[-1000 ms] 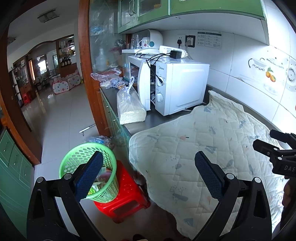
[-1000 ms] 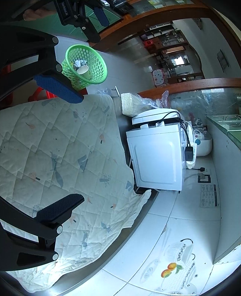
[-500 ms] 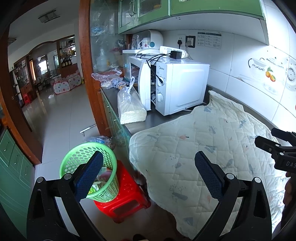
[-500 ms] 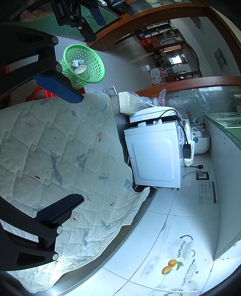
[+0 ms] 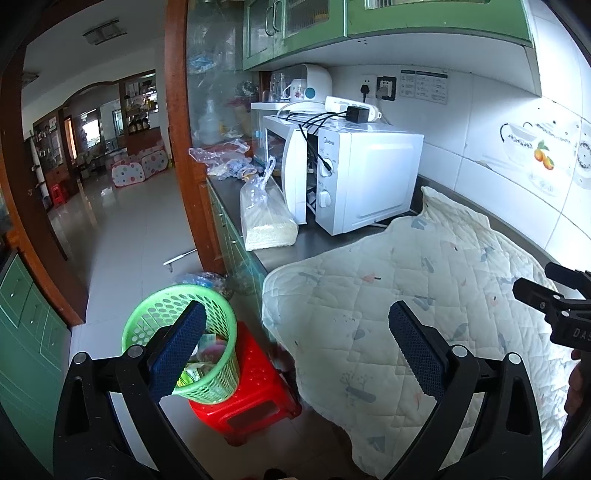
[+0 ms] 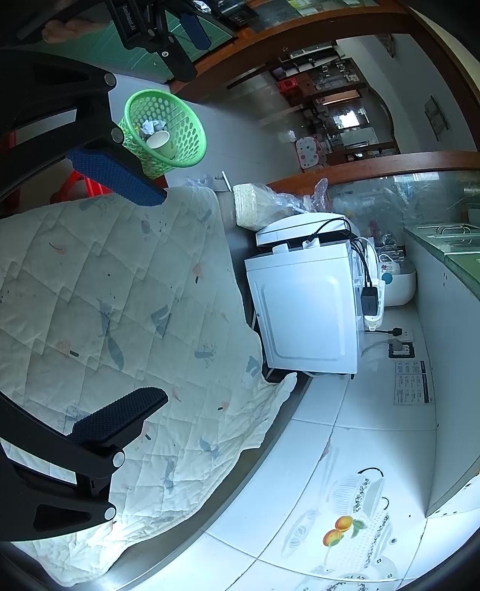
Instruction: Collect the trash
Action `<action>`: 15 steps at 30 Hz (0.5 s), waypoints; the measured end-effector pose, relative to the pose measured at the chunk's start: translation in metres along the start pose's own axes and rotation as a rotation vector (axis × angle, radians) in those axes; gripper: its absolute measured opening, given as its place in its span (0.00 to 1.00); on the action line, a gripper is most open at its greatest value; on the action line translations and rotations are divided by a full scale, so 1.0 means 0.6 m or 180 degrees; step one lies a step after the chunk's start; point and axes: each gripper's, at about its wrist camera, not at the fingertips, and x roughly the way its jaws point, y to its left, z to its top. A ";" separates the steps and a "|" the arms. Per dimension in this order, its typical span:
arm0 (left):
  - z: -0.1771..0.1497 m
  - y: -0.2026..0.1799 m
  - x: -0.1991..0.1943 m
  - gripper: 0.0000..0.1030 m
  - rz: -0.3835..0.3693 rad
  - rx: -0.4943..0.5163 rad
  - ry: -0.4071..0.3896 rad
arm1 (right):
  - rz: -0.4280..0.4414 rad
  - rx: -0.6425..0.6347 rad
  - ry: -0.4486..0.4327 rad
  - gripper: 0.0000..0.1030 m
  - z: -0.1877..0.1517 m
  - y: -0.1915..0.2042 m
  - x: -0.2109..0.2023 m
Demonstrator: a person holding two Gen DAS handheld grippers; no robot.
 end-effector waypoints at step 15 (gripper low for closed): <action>0.005 -0.002 -0.021 0.95 0.0124 -0.0023 -0.0160 | 0.0101 -0.0054 -0.0193 0.93 -0.003 0.004 -0.016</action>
